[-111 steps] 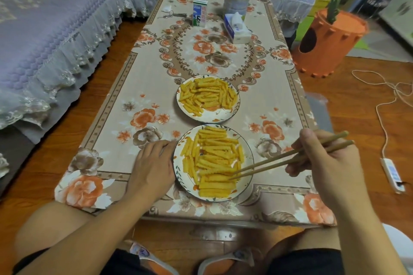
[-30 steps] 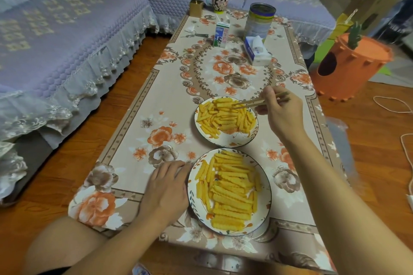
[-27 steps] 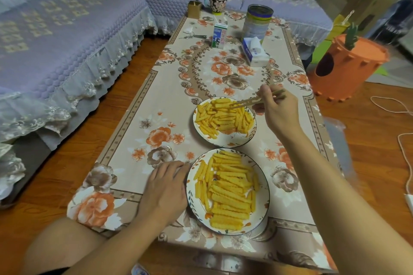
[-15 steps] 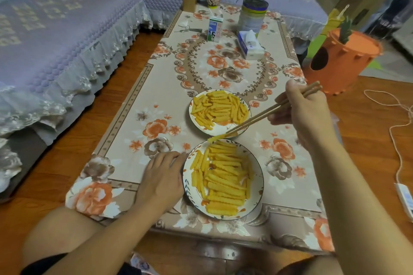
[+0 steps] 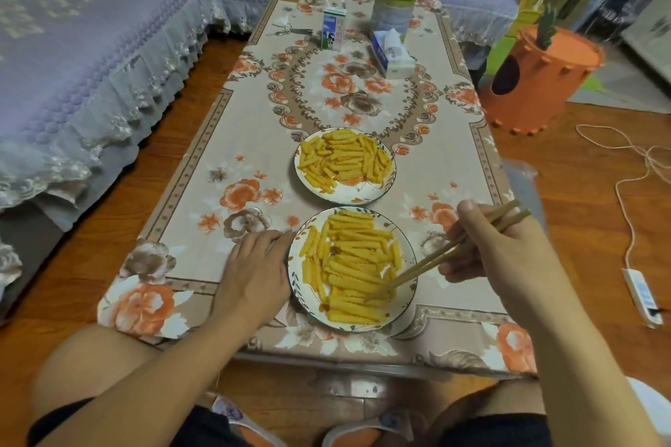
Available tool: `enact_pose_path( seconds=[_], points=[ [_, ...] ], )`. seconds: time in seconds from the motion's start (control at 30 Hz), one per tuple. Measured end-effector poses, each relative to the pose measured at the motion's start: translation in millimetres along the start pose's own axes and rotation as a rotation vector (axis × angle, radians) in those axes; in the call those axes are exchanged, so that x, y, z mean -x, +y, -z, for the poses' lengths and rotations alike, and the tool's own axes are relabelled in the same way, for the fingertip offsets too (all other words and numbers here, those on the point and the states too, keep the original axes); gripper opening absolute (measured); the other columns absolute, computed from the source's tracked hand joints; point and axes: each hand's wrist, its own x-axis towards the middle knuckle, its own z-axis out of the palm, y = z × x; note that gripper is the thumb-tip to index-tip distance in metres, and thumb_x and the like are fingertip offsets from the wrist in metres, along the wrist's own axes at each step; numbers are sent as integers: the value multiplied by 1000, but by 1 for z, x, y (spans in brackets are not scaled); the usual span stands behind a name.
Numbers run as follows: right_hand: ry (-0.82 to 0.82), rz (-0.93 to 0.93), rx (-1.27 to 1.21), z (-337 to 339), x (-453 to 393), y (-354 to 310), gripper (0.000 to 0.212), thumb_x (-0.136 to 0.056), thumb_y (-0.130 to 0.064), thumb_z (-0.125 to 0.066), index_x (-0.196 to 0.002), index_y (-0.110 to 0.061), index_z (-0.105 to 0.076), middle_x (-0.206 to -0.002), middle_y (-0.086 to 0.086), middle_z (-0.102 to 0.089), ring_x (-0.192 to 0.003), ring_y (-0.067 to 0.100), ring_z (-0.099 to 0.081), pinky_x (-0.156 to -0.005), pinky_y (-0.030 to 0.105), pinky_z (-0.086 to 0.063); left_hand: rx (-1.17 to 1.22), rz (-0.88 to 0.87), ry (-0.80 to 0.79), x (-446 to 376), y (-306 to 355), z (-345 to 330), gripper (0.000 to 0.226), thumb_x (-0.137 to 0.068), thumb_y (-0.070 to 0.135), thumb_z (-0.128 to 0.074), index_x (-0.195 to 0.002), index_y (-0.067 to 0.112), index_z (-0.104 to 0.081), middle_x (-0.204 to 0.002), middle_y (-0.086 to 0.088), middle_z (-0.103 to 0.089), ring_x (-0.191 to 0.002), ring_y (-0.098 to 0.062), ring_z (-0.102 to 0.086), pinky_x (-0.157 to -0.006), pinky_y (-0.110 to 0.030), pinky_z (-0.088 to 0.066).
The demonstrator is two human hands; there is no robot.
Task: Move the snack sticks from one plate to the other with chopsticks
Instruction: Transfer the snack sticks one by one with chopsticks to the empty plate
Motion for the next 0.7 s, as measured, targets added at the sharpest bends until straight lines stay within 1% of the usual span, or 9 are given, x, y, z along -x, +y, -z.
enact_pose_path(
  seconds=[0.07,0.2,0.3,0.4,0.57,0.7],
  points=[
    [27,32,16,3,1,-3,39,-105,-26,-54,-80,3,-64,-58,19,-67,-50,35,-69,-48,39,-61,-4,-4,-4,0,0,0,46,-98,33,-37,-142,32,-49,-132,8,-55,-123,-19,-45,-103,-39,-40],
    [61,111,34,8,0,-10,40,-106,-25,-53,-80,2,-66,-61,21,-67,-51,37,-68,-46,36,-58,1,-3,-10,0,0,1,48,-99,36,-33,-143,31,-49,-134,7,-54,-125,-20,-44,-105,-40,-40],
    [-25,105,58,2,0,-12,42,-106,-26,-51,-80,4,-64,-61,24,-66,-49,36,-67,-46,35,-57,6,-8,-14,1,1,2,51,-99,40,-27,-143,30,-50,-135,7,-54,-126,-20,-44,-105,-40,-40],
    [-121,67,91,-7,-3,-7,43,-105,-27,-52,-80,7,-63,-60,27,-65,-50,38,-67,-48,39,-58,7,-7,-17,0,1,2,51,-99,40,-26,-143,30,-50,-136,8,-53,-127,-19,-43,-106,-40,-39],
    [-83,59,112,-12,-8,-1,42,-105,-26,-53,-82,7,-64,-62,27,-66,-51,37,-69,-49,38,-59,2,-16,-22,2,0,4,52,-97,37,-27,-145,29,-49,-136,7,-53,-128,-19,-43,-107,-39,-37],
    [-126,56,129,-9,-11,-3,40,-104,-26,-54,-84,6,-66,-66,29,-66,-54,38,-70,-53,43,-61,6,-23,-23,1,0,4,50,-98,35,-33,-144,28,-49,-135,5,-54,-127,-21,-44,-106,-40,-39]
  ],
)
